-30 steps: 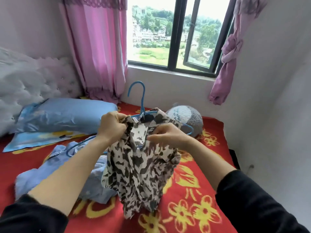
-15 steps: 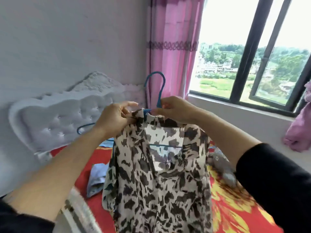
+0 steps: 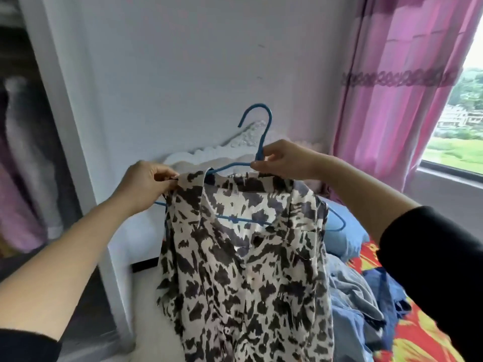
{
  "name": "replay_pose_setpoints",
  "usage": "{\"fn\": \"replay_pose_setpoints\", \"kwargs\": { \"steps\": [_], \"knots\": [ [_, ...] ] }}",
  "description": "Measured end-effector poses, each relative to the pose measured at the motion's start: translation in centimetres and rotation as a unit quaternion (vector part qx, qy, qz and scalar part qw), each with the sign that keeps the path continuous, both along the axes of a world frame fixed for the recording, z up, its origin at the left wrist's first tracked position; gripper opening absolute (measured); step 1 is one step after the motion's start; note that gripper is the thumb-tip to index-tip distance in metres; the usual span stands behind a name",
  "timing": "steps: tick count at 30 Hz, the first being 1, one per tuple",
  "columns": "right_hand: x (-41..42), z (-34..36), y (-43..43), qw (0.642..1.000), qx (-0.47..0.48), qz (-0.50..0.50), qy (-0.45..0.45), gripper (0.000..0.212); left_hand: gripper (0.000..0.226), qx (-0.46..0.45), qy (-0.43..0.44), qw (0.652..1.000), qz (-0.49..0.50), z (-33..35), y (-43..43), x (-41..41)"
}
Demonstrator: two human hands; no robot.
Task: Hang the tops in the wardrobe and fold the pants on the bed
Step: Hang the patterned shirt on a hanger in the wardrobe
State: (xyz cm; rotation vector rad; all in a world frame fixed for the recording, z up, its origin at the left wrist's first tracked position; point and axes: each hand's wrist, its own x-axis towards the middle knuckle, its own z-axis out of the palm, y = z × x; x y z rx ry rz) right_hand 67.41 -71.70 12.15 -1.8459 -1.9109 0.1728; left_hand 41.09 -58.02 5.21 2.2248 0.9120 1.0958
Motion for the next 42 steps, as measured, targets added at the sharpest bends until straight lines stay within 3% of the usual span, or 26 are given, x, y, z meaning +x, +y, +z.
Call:
{"fn": "replay_pose_setpoints", "kwargs": {
  "steps": [3, 9, 13, 17, 21, 26, 28, 32, 35, 42],
  "knots": [
    [-4.7, -0.2, 5.1, 0.996, 0.065, 0.029, 0.046, 0.02, 0.01, 0.005, -0.01, 1.0, 0.029, 0.0, 3.4, -4.7],
    [-13.3, -0.9, 14.5, 0.997, 0.028, 0.068, -0.01, 0.014, 0.034, 0.01, 0.116, 0.989, 0.092, -0.7, 9.8, -11.4],
    [-17.4, -0.9, 19.7, 0.996, 0.024, 0.08, 0.01, 0.015, 0.014, -0.005, 0.087, 0.989, 0.119, -1.6, 14.0, -16.9],
    [-22.6, -1.7, 25.6, 0.995, 0.025, 0.097, -0.008, 0.015, 0.02, 0.011, 0.062, 0.983, 0.174, -2.6, 17.7, -19.7],
    [-27.6, -3.2, 31.4, 0.991, 0.009, 0.122, -0.055, 0.022, 0.022, -0.068, 0.056, 0.984, 0.154, -3.9, 22.0, -21.4],
    [-30.8, -3.9, 37.9, 0.99, -0.035, 0.136, -0.005, 0.02, 0.03, -0.113, 0.086, 0.97, 0.198, -5.6, 29.0, -24.4],
    [-32.1, -4.1, 40.7, 0.987, -0.068, 0.142, -0.028, 0.024, 0.035, -0.127, 0.101, 0.962, 0.221, -5.9, 31.9, -25.4],
    [-34.7, -3.9, 46.5, 0.977, -0.131, 0.147, -0.076, 0.027, 0.04, -0.213, 0.109, 0.956, 0.169, -5.7, 37.1, -26.6],
    [-35.9, -2.7, 50.2, 0.974, -0.158, 0.148, -0.067, 0.025, 0.043, -0.226, 0.084, 0.96, 0.144, -5.0, 40.8, -27.2],
    [-39.4, -0.3, 57.3, 0.991, -0.046, 0.103, -0.077, 0.017, 0.044, -0.23, -0.014, 0.965, 0.124, -1.9, 49.2, -27.9]
  ]
}}
